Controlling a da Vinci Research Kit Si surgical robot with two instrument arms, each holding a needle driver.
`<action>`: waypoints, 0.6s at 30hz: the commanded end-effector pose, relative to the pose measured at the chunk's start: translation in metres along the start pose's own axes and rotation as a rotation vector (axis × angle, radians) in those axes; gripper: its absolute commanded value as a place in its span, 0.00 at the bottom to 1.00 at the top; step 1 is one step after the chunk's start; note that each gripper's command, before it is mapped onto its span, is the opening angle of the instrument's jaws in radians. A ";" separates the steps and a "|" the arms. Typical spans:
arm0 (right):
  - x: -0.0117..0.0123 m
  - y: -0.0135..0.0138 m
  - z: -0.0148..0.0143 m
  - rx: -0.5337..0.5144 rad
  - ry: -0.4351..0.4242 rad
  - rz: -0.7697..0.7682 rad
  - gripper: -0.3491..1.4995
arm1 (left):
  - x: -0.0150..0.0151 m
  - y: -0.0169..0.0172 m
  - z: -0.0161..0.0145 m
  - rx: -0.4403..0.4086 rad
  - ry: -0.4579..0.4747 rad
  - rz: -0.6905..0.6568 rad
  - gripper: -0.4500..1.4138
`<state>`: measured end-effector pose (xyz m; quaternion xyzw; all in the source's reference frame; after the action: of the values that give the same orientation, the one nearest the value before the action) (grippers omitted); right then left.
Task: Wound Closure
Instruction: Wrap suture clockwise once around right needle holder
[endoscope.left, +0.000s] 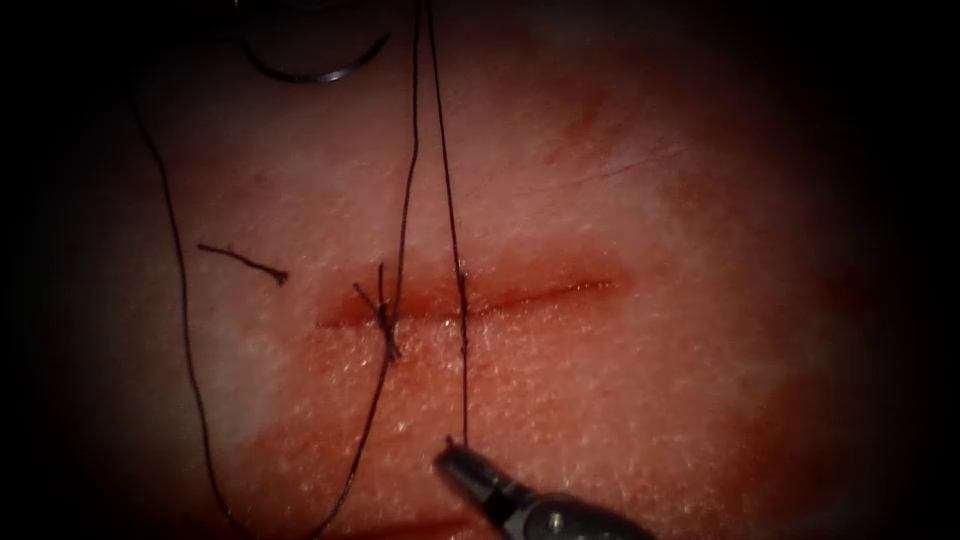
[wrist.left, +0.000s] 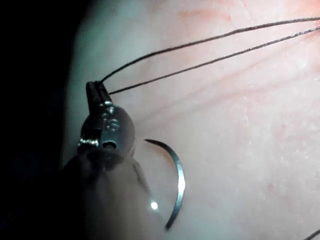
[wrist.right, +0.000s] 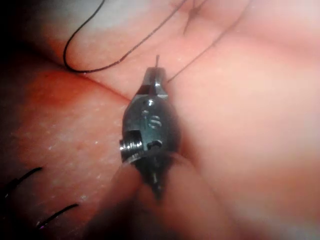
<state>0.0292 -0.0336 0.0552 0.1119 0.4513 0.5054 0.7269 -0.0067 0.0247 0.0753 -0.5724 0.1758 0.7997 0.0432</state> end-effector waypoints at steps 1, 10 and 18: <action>0.0008 0.0005 0.0006 0.008 0.016 -0.015 0.00 | 0.0011 0.0003 0.0002 -0.032 0.019 0.003 0.00; 0.0046 0.0023 -0.0003 0.064 0.087 -0.115 0.87 | 0.0110 0.0051 -0.0053 -0.233 0.163 -0.075 0.00; 0.0077 0.0044 -0.0025 0.170 0.089 -0.162 0.94 | 0.0182 0.0075 -0.0110 -0.427 0.347 -0.134 0.00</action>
<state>0.0245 -0.0259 0.0518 0.1143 0.5338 0.4034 0.7343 -0.0043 0.0108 0.0560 -0.7132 -0.0356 0.6974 -0.0607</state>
